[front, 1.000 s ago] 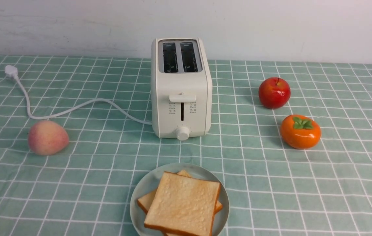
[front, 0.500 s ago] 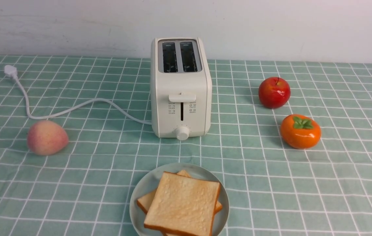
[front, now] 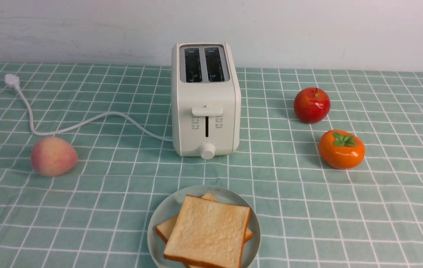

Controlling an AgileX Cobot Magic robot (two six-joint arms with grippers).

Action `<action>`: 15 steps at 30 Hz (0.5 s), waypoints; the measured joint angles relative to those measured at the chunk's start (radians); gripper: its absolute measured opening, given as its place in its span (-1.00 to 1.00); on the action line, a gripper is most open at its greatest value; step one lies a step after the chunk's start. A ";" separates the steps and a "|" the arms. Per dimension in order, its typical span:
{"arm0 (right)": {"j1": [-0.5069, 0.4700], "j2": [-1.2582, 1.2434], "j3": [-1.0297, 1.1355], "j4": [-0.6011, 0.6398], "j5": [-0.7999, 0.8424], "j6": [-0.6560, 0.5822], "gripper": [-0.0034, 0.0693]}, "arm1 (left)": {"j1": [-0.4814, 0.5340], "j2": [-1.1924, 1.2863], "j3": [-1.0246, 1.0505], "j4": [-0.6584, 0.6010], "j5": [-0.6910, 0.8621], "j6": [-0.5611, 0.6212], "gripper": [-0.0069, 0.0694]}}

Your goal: Take toasted bread from bread machine on blue coffee table place on plate.

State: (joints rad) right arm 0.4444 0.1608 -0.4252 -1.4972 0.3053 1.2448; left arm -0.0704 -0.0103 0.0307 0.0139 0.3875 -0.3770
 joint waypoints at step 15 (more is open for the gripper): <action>0.000 0.001 0.011 0.167 -0.418 0.006 -0.61 | 0.000 0.000 0.000 0.001 0.001 0.000 -0.77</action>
State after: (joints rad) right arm 0.4444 0.1617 -0.4140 -1.3302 -0.1130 1.2505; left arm -0.0704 -0.0103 0.0307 0.0150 0.3884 -0.3770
